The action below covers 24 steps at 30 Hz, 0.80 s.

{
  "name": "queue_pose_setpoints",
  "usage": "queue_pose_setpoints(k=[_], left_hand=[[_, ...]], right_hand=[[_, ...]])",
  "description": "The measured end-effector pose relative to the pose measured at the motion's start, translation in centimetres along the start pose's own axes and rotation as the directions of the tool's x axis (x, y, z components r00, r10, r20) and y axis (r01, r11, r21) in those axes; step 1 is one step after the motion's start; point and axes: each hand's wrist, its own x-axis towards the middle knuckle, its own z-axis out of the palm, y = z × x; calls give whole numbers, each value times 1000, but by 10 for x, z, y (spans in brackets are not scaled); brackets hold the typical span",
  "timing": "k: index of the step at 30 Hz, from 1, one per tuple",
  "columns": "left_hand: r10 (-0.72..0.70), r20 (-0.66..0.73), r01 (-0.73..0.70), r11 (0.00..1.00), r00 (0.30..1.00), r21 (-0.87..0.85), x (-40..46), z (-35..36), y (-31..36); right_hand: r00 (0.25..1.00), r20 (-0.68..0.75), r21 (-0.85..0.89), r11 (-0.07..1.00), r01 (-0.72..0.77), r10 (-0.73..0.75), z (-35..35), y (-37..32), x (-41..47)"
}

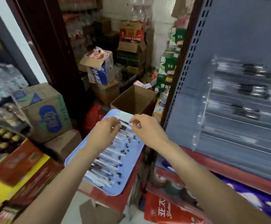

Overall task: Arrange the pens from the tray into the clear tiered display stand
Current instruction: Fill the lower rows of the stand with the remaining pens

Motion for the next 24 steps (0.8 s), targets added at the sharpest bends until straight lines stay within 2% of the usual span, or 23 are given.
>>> queue_pose_setpoints(k=[4, 8, 11, 15, 18, 20, 24], left_hand=[[-61, 150, 50, 996, 987, 73, 13, 8, -87], [-78, 303, 36, 989, 950, 141, 19, 28, -134], [-49, 300, -26, 970, 953, 243, 27, 41, -151], [39, 359, -116, 974, 933, 195, 48, 57, -171], [117, 428, -242, 937, 896, 250, 62, 66, -180], [105, 443, -245, 931, 890, 271, 67, 70, -183], [82, 378, -193, 944, 922, 267, 71, 72, -185]], right_hand=[[972, 168, -72, 986, -152, 163, 78, 2, 33], [919, 237, -155, 947, -283, 314, 129, 23, 49], [893, 214, -246, 906, -344, 397, 149, 35, 56], [905, 113, -346, 870, -352, 411, 162, 48, 67], [887, 158, -352, 864, -361, 435, 166, 55, 78], [866, 191, -345, 857, -383, 463, 166, 56, 83], [868, 198, -310, 869, -386, 456, 168, 60, 86]])
